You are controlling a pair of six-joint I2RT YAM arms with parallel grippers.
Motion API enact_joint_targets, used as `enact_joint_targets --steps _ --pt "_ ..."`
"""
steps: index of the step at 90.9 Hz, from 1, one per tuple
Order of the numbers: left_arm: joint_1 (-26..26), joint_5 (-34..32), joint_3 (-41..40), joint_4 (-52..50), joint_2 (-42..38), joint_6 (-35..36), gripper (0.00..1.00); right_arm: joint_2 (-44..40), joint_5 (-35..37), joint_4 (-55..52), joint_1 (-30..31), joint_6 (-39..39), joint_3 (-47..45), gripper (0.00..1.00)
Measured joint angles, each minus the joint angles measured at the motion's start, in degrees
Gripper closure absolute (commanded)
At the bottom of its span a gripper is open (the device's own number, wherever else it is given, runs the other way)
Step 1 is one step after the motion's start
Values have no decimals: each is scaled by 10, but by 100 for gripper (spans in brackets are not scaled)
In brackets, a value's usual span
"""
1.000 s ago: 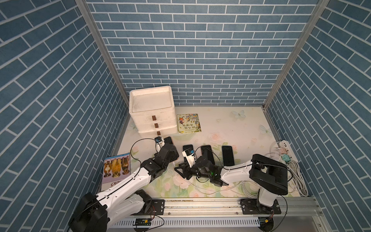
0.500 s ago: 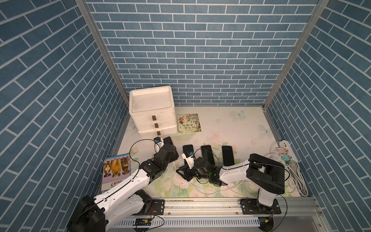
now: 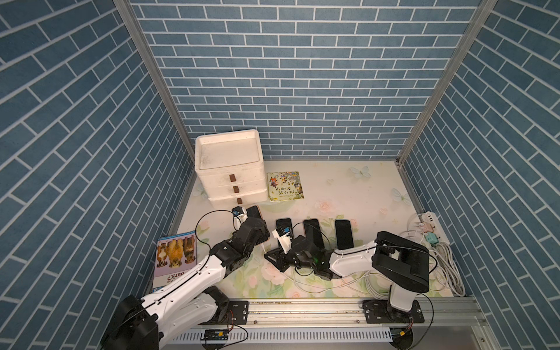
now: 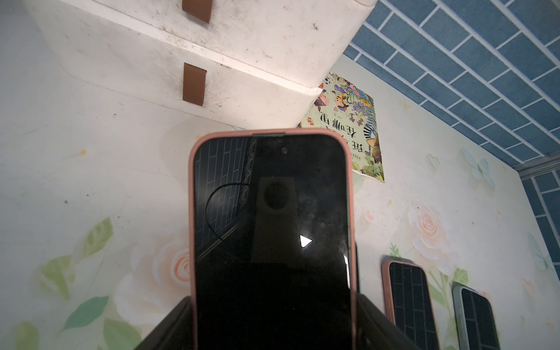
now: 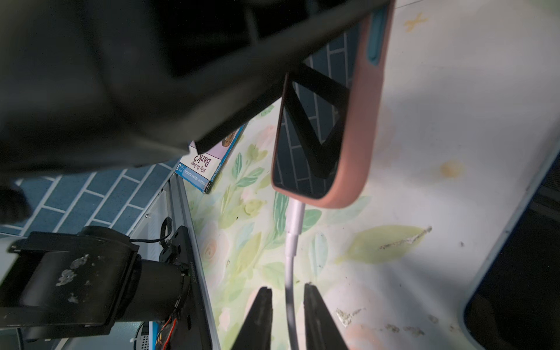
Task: Unplug the charging cable from the phone
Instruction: Remove the charging cable from the phone.
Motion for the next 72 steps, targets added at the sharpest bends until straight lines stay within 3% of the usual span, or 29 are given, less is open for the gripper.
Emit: enact_joint_targets --steps 72 --pt "-1 -3 0 0 0 0 100 0 -1 -17 0 -4 5 94"
